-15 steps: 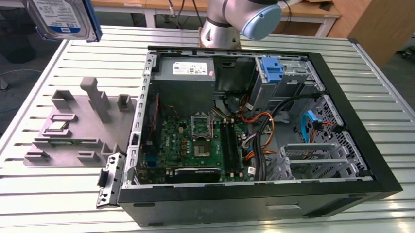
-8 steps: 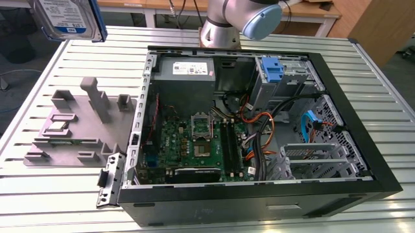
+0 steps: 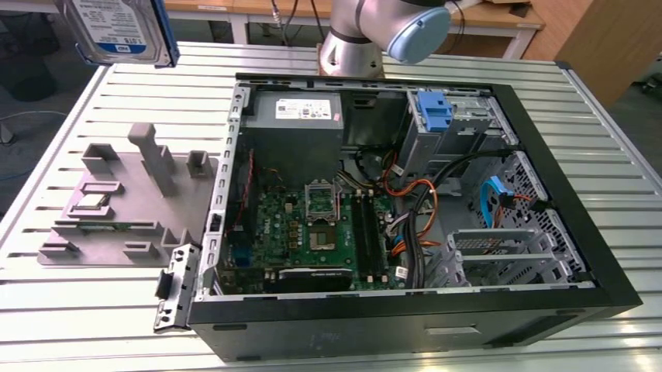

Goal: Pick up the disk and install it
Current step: 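Pick up the disk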

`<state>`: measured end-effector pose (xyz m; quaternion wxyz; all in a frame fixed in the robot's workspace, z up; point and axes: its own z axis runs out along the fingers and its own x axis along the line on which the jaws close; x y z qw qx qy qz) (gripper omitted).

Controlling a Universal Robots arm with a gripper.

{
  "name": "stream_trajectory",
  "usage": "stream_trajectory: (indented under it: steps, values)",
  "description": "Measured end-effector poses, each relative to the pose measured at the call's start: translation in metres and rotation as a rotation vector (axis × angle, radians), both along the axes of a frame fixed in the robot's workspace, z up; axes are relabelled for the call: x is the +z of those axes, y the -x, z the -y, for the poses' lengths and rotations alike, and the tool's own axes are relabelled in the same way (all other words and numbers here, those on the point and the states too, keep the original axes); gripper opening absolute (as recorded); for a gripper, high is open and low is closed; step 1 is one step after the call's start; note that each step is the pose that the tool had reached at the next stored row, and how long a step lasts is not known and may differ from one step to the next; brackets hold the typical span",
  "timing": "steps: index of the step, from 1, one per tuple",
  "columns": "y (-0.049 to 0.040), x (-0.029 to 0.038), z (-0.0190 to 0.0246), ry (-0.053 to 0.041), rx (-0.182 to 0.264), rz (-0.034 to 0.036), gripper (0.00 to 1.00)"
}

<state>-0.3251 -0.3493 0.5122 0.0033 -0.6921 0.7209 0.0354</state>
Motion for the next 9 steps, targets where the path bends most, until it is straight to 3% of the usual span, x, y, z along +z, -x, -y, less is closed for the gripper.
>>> stream_trajectory:
  steps: [9]
  values:
    - [-0.0074,0.0000,0.0000,0.0000,0.000,0.0000,0.35]
